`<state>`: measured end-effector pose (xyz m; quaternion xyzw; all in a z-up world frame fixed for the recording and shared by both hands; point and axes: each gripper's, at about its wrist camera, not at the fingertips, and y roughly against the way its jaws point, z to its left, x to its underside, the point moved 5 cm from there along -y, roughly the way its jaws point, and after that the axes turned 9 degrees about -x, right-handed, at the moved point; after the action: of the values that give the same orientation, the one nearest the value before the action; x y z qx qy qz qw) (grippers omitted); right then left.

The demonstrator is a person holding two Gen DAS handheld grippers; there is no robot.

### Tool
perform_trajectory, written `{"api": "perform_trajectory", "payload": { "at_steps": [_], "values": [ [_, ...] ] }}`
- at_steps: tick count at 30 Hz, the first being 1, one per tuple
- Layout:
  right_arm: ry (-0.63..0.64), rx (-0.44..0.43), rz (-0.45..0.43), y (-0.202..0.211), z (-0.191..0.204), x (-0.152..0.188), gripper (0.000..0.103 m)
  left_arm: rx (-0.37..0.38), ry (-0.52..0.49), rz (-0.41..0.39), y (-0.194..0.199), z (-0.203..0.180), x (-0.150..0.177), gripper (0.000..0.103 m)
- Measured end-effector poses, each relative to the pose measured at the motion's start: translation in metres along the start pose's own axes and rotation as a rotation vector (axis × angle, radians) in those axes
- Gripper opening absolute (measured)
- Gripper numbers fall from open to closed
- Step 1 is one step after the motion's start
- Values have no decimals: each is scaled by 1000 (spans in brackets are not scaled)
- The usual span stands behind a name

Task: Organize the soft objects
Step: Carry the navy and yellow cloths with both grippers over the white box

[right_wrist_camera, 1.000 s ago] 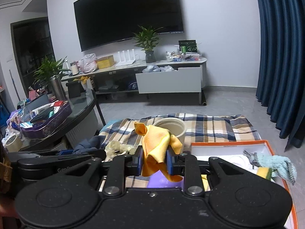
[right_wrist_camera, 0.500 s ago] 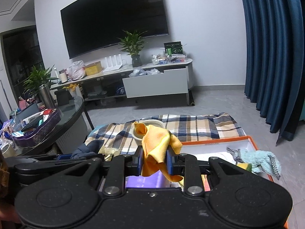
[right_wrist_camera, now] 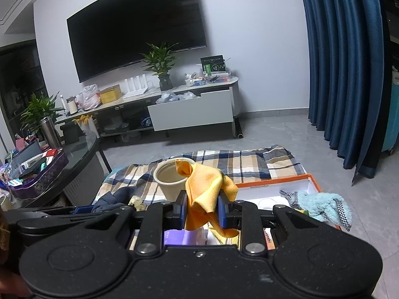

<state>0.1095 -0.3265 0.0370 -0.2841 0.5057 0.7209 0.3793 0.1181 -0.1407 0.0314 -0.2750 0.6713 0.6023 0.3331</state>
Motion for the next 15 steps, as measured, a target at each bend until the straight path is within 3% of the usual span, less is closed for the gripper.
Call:
{"api": "perform_trajectory", "payload": {
  "at_steps": [15],
  "values": [
    [-37,34,-7,4,-20,3,30,36,-29,23,-5,-22,5,47]
  ]
}}
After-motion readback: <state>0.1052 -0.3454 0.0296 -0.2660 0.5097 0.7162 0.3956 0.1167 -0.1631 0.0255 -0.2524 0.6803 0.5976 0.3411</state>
